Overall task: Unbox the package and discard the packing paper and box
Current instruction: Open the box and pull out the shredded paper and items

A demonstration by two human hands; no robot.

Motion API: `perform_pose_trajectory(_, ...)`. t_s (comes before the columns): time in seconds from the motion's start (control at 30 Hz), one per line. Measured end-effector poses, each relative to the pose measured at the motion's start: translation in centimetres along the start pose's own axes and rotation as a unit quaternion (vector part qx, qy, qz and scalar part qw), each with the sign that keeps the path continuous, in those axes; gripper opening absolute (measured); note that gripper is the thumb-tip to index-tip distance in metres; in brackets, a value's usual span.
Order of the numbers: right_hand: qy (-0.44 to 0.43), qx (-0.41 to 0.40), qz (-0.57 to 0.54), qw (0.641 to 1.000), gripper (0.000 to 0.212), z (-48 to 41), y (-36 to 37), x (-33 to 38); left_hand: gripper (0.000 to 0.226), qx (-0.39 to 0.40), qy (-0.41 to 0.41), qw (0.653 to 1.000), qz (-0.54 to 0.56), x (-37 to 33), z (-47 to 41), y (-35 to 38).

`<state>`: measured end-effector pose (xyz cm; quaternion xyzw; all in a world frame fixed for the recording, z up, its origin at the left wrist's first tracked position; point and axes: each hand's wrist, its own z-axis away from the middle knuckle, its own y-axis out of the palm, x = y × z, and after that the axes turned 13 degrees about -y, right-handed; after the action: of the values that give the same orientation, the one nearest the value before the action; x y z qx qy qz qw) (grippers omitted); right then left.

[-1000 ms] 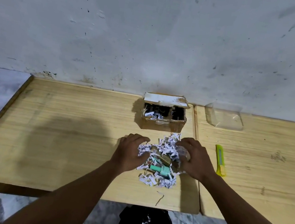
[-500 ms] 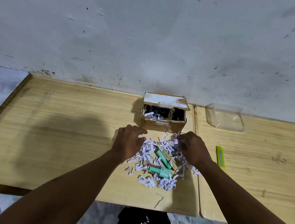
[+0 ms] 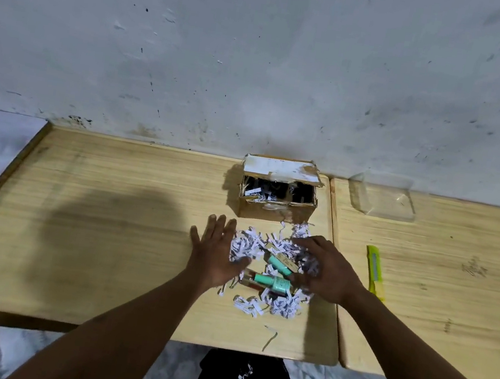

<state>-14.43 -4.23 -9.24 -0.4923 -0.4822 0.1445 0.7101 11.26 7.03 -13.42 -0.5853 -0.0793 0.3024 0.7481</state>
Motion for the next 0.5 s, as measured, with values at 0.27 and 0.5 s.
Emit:
perform_pose_trajectory(0.27, -0.045, -0.116, 0.048, 0.991, 0.059, 1.2, -1.5, -0.6, 0.078, -0.063, 0.055, 0.995, 0.059, 1.7, 0.2, 0.3)
perform_pose_trajectory(0.5, -0.155, 0.025, 0.021, 0.987, 0.020, 0.0, 1.5, 6.2, 0.072, -0.034, 0.086, 0.996, -0.007, 0.6, 1.9, 2.0)
